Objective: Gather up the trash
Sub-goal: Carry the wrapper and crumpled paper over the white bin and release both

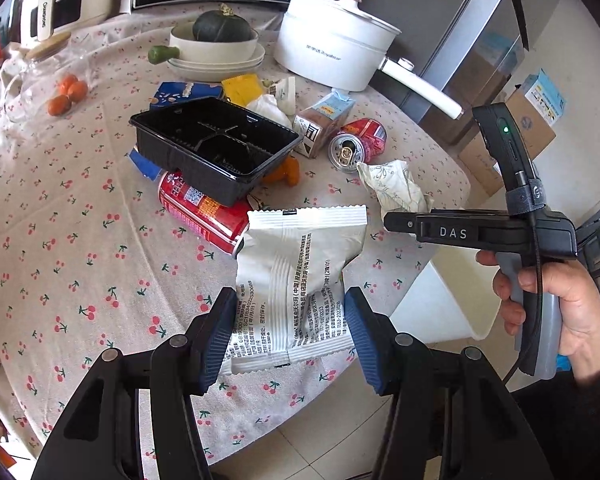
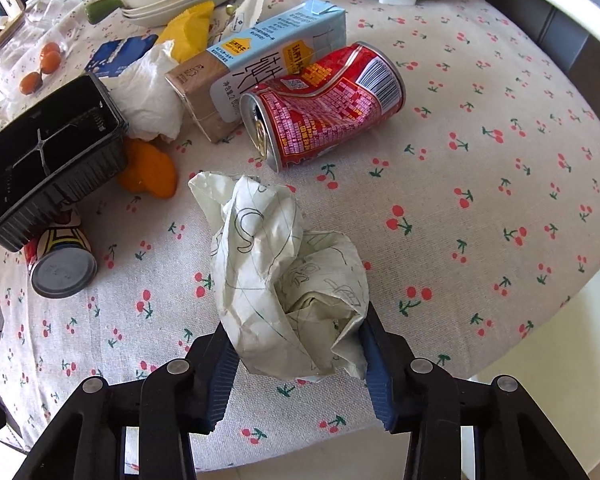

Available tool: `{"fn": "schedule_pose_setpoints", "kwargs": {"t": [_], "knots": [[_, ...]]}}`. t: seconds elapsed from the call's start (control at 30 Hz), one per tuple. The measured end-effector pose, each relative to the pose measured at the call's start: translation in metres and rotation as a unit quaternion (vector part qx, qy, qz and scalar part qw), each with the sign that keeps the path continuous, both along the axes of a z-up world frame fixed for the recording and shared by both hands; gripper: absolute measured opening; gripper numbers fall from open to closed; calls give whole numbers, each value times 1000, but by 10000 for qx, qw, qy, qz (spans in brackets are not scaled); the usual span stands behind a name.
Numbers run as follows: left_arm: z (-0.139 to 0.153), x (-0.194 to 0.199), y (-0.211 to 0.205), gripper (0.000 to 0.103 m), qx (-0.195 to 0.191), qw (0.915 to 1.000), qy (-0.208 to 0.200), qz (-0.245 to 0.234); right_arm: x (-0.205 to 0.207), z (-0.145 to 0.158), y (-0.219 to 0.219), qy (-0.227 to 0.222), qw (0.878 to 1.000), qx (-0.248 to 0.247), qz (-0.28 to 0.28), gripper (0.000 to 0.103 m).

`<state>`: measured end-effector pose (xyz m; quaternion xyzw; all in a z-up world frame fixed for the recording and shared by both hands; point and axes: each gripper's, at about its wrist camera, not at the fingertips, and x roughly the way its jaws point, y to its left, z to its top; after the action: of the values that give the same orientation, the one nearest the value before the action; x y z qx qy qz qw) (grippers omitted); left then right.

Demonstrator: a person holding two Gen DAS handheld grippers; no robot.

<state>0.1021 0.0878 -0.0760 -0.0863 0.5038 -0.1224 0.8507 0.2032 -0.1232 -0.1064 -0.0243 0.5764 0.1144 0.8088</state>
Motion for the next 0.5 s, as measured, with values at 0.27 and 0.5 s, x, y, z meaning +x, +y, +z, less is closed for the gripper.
{"fn": "schedule_pose_setpoints", "kwargs": {"t": [0.27, 0.5], "knots": [[5, 5, -19, 58, 60, 9999, -96, -123, -5, 15, -23, -92, 9998, 99, -123, 49], [6, 11, -43, 58, 77, 9995, -134, -291, -14, 24, -50, -158, 9995, 123, -247, 50]]}}
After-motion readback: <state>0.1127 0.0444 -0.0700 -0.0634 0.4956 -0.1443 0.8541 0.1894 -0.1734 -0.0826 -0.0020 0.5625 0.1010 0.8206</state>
